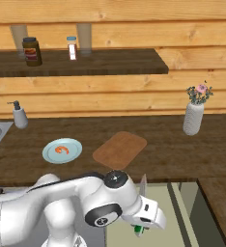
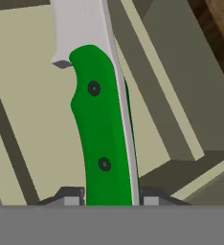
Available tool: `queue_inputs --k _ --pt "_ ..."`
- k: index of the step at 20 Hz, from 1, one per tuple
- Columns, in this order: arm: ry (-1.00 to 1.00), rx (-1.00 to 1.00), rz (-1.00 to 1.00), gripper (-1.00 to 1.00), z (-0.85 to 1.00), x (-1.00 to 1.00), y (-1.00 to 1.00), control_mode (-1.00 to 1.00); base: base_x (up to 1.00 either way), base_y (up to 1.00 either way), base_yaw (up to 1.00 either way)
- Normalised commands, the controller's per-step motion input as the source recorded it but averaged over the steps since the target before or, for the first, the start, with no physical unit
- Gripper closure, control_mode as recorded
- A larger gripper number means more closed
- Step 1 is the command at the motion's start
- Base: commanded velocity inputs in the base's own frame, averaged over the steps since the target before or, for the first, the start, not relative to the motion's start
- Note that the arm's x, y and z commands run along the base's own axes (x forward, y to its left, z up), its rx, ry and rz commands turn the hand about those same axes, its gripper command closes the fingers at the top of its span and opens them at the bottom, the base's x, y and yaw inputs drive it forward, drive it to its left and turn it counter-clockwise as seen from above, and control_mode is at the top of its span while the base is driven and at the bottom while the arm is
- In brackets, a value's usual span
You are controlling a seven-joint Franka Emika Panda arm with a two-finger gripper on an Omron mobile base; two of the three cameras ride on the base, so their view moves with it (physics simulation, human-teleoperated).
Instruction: Pick up the knife from the drawer and place it on the cutting board. Then place the meat from the plate to the cutting board.
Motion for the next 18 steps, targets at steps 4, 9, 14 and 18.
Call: queue_inputs --k 4,9,14,18 --pt "0.10 0.13 0.00 1.00 1.00 -0.22 -0.09 -1.00 0.00 0.00 0.00" --pt "0.08 0.11 0.00 1.00 0.68 0.37 0.45 -1.00 0.00 0.00 0.00" --pt "0.03 0.07 0.00 1.00 0.02 0.84 0.87 -1.00 0.00 0.00 0.00" --pt "0.04 0.00 0.00 1.00 -0.06 1.00 0.88 -1.00 0.00 0.00 0.00"
